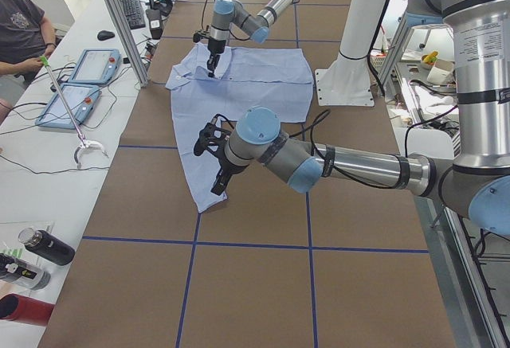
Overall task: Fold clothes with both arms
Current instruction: 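Carry the grasped sleeve with the right gripper across the shirt toward the collar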
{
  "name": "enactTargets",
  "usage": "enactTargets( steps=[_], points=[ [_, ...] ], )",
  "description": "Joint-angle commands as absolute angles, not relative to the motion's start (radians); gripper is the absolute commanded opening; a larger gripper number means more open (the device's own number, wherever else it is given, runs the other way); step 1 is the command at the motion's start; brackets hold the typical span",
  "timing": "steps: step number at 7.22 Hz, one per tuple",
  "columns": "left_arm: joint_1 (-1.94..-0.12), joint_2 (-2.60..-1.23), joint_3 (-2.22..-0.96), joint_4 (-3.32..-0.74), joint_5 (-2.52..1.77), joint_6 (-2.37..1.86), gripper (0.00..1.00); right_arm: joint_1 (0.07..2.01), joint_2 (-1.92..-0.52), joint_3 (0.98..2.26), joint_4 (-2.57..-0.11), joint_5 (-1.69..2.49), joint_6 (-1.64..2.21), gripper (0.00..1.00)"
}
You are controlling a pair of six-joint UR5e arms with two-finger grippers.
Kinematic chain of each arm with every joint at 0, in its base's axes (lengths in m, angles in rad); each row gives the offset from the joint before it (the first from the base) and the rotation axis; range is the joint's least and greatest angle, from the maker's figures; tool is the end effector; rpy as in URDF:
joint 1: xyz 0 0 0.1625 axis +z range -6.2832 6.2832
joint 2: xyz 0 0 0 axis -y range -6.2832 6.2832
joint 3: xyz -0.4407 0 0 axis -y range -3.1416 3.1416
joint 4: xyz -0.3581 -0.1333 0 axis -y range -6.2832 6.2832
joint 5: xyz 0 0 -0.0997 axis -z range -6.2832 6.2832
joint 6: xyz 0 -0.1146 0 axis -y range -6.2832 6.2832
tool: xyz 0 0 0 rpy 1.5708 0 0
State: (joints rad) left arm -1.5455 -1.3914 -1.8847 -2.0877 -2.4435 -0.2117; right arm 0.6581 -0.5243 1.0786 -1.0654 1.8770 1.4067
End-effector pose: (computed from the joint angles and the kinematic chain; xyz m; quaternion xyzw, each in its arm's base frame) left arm -0.0354 -0.4012 0.5462 0.2406 0.4319 0.0547 0.8675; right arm -0.5963 -0.5858 0.1611 0.0790 -0.5105 0.1338 0.8458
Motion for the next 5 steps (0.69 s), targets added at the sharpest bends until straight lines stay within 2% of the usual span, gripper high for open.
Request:
enactTargets(
  steps=[1, 2, 3, 4, 5],
  points=[
    [-1.545, -1.391, -1.885, -2.088, -2.444, -0.212, 1.00, 0.647, -0.518, 1.075, -1.063, 1.859, 1.407, 0.00],
    [-1.545, -1.391, -1.885, -2.088, -2.444, -0.212, 1.00, 0.644, -0.518, 1.074, -1.062, 1.855, 1.407, 0.20],
    [-1.543, -1.393, -1.876, -2.091, -2.445, -0.210, 1.00, 0.641, -0.515, 1.074, -1.062, 1.853, 1.407, 0.64],
    [-1.540, -1.410, -1.855, -2.091, -2.445, -0.216, 1.00, 0.637, -0.512, 1.075, -1.063, 1.850, 1.407, 0.86],
    [-1.536, -1.449, -1.814, -2.091, -2.450, -0.218, 1.00, 0.631, -0.500, 1.075, -1.065, 1.832, 1.432, 0.97]
  ],
)
